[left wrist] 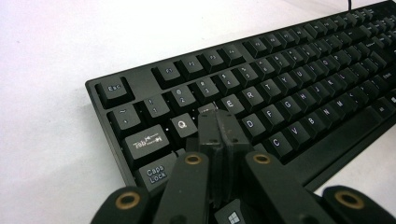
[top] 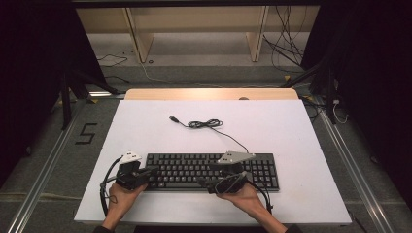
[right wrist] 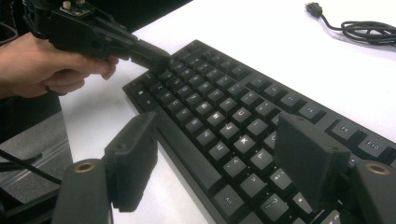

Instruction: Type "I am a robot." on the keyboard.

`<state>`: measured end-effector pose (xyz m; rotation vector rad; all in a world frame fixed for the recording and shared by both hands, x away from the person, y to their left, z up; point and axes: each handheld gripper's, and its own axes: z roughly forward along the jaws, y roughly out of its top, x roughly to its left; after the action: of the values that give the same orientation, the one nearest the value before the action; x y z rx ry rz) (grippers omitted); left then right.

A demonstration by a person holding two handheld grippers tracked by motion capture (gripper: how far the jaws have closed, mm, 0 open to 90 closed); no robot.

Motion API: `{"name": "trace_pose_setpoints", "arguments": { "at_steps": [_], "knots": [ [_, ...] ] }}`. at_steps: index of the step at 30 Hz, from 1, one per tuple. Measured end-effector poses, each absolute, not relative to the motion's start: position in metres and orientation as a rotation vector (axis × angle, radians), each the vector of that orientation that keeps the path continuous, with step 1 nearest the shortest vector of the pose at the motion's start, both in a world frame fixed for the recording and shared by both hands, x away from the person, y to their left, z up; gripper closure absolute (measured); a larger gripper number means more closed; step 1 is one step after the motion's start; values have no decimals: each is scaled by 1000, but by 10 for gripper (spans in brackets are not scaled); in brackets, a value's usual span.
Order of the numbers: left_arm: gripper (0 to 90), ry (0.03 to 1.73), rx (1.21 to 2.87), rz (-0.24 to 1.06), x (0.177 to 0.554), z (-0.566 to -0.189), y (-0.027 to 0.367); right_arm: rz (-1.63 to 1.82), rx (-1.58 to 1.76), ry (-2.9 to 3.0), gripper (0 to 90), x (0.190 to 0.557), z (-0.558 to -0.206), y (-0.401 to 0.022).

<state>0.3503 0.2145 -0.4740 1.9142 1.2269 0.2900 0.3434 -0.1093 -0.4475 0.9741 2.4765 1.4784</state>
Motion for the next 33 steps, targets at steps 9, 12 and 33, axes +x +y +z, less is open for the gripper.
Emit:
{"name": "trace_pose_setpoints", "arguments": {
  "at_steps": [9, 12, 33],
  "knots": [
    [889, 1232, 1924, 284, 351, -475, 215, 1483, 975, 2470, 309, 343, -447, -110],
    [890, 1233, 1925, 284, 351, -475, 215, 1483, 976, 2469, 308, 343, -447, -110],
    [890, 1238, 1964, 291, 355, -483, 210, 1481, 964, 2472, 307, 343, -448, -109]
  ]
}}
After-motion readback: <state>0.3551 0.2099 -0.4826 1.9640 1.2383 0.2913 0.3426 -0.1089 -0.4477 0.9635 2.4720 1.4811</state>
